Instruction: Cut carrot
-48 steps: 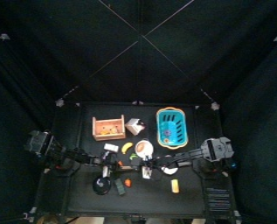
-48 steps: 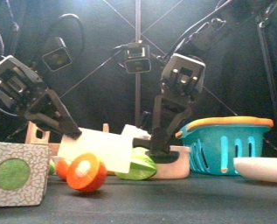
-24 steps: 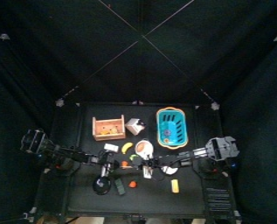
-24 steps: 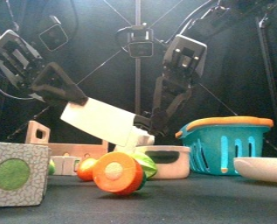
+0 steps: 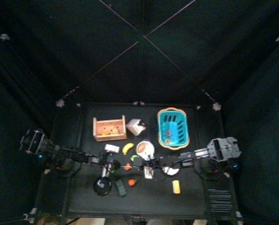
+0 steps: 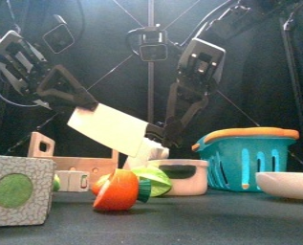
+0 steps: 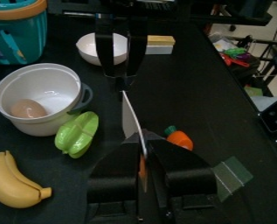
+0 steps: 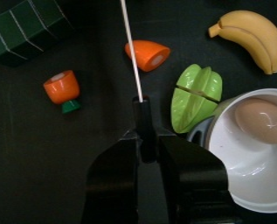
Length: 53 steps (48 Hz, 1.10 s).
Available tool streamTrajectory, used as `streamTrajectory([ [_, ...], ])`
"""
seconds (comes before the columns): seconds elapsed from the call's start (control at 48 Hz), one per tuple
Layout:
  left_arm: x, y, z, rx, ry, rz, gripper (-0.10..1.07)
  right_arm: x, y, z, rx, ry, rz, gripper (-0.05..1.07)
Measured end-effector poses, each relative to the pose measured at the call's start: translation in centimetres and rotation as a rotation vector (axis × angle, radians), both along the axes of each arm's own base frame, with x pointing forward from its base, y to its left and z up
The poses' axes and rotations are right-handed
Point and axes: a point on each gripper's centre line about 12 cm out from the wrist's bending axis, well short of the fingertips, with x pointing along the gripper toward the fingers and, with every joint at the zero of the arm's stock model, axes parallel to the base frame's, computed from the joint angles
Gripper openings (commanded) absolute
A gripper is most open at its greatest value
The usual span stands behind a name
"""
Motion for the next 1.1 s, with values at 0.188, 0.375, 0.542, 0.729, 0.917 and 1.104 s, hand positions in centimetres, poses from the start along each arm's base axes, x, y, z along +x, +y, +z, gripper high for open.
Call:
streamTrajectory([
  [0.188, 0.1, 0.3, 0.2, -0.002, -0.014, 0.009, 0.61, 0.0, 0.0, 0.1, -0.006, -0.002, 0.003, 0.45],
  [0.375, 0.2, 0.3, 0.4, -0.009, -0.021, 0.014, 0.80, 0.5, -0.1, 1.3, -0.002, -0.039, -0.003, 0.44],
  [0.542, 0.3, 0.4, 0.4, -0.007, -0.025, 0.014, 0.87, 0.5, -0.3, 1.3, 0.000, -0.038, -0.010, 0.45],
  [0.729, 0.3, 0.4, 0.5, -0.011, -0.033, 0.016, 0.87, 0.5, -0.3, 1.3, -0.001, -0.037, -0.009, 0.45],
  [0.917, 0.3, 0.7, 0.6, -0.008, -0.036, 0.025, 0.87, 0.5, -0.3, 1.3, -0.002, -0.035, -0.009, 0.45],
  [1.104, 0.4, 1.5, 0.6, -0.005, -0.038, 0.050, 0.87, 0.4, -0.3, 1.2, -0.002, -0.021, -0.012, 0.45],
])
